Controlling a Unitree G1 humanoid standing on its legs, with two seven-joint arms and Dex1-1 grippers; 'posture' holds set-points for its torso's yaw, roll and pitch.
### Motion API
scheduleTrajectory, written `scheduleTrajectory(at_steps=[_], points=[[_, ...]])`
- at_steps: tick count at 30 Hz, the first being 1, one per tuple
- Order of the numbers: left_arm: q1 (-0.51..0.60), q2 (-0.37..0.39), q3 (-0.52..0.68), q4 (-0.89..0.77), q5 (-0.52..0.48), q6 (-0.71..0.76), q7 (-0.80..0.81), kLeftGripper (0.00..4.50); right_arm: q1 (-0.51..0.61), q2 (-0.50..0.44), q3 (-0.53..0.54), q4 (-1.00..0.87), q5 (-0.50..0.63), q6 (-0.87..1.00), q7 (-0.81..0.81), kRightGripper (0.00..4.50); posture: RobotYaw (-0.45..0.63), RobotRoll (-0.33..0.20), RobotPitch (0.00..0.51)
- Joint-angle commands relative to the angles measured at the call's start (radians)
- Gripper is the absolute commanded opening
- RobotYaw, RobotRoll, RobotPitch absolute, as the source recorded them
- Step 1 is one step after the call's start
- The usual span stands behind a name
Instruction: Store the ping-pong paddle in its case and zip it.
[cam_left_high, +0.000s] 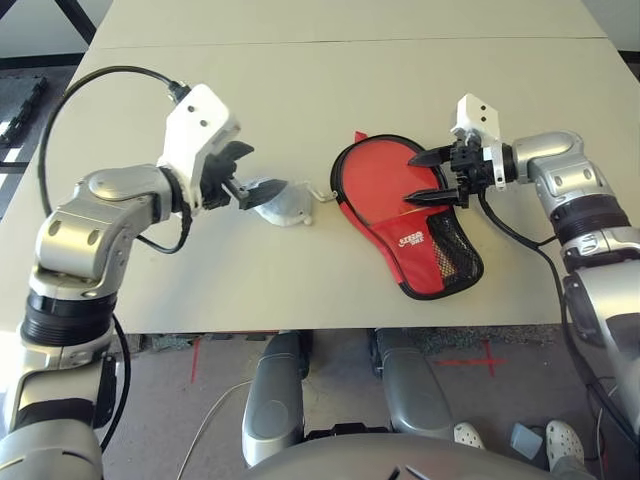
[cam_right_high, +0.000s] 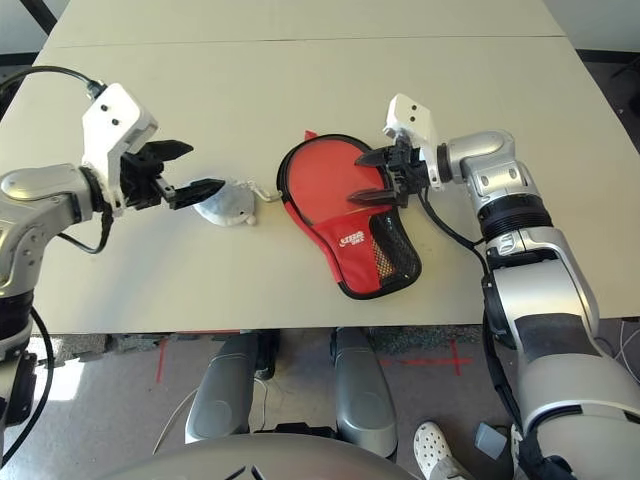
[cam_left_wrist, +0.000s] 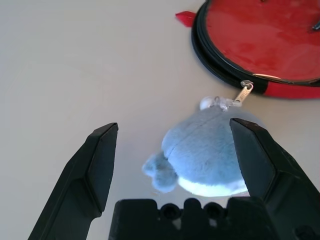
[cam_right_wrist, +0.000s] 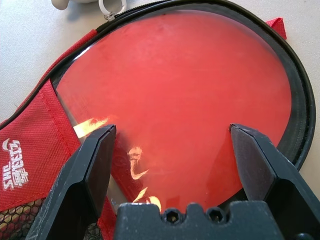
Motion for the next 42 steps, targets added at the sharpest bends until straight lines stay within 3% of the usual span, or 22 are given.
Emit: scheduleTrajectory(at_steps=[1, 6, 15, 28, 31, 38, 42], points=[[0.076, 0.072, 0.023, 0.002, -0.033, 0.015, -0.063, 4.5, 0.043, 0.009, 0.017, 0.04, -0.04, 0.007, -0.002, 4.48, 0.07, 0.0, 0.268], [0.099, 0.057, 0.007, 0.005, -0.058, 0.01, -0.058, 4.5, 0.047, 0.014, 0.01, 0.046, -0.052, 0.0, -0.005, 4.48, 0.06, 0.0, 0.271], [0.061, -0.05, -0.079, 0.055, -0.028, -0.026, -0.015, 4.5, 0.054, 0.011, 0.007, 0.036, -0.064, 0.003, -0.003, 4.48, 0.04, 0.0, 0.275], [0.065, -0.064, -0.184, 0.064, -0.013, -0.064, -0.048, 4.5, 0.074, -0.01, -0.001, 0.005, -0.06, 0.017, -0.01, 4.48, 0.02, 0.0, 0.269], [0.061, -0.071, -0.18, 0.061, -0.019, -0.067, -0.052, 3.91, 0.081, -0.012, -0.002, -0.002, -0.061, 0.019, -0.011, 4.5, 0.01, 0.0, 0.27], [0.028, -0.057, -0.199, 0.065, -0.02, -0.071, -0.092, 1.37, 0.1, -0.013, 0.002, -0.024, -0.066, 0.025, -0.019, 4.5, 0.01, 0.0, 0.271], [-0.012, -0.051, -0.218, 0.098, 0.001, -0.082, -0.104, 0.27, 0.112, -0.013, 0.006, -0.038, -0.068, 0.026, -0.023, 4.5, 0.01, 0.0, 0.272]])
